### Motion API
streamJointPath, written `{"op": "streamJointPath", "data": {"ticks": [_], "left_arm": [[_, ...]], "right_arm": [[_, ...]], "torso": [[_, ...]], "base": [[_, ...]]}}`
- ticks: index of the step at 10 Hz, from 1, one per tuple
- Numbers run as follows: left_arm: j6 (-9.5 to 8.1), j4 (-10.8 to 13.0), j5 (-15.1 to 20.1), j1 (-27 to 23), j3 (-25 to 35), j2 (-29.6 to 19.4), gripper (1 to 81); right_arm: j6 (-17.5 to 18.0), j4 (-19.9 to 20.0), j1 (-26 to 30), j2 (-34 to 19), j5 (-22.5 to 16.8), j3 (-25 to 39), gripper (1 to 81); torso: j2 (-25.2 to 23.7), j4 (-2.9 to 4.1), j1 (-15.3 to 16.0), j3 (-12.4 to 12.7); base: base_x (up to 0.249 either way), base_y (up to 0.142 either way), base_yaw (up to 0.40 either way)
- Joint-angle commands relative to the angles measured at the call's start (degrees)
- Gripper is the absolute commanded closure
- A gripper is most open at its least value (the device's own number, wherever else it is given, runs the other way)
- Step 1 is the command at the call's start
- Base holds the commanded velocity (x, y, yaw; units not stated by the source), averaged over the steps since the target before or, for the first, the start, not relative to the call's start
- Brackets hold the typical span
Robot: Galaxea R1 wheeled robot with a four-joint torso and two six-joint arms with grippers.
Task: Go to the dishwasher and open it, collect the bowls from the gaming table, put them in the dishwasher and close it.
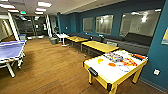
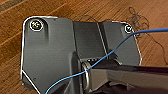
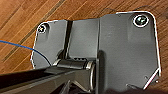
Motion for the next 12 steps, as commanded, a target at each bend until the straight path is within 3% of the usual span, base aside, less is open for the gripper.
{"op": "streamJointPath", "data": {"ticks": [1,9,12], "left_arm": [[0.04,0.33,2.78,-2.63,0.45,0.11,1.0],[0.04,0.33,2.70,-2.62,0.46,0.11,1.0],[0.04,0.33,2.70,-2.62,0.46,0.20,1.0]], "right_arm": [[0.20,0.04,2.71,0.27,-2.77,0.42,1.0],[0.46,0.04,2.71,-0.17,-2.69,0.42,1.0],[0.46,0.12,2.71,-0.17,-2.69,0.33,1.0]], "torso": [[0.00,0.00,0.00,0.00],[0.02,0.00,0.00,0.00],[-0.05,0.00,-0.05,0.02]], "base": [[0.114,0.000,0.000],[0.123,0.000,0.000],[0.130,0.072,0.000]]}}
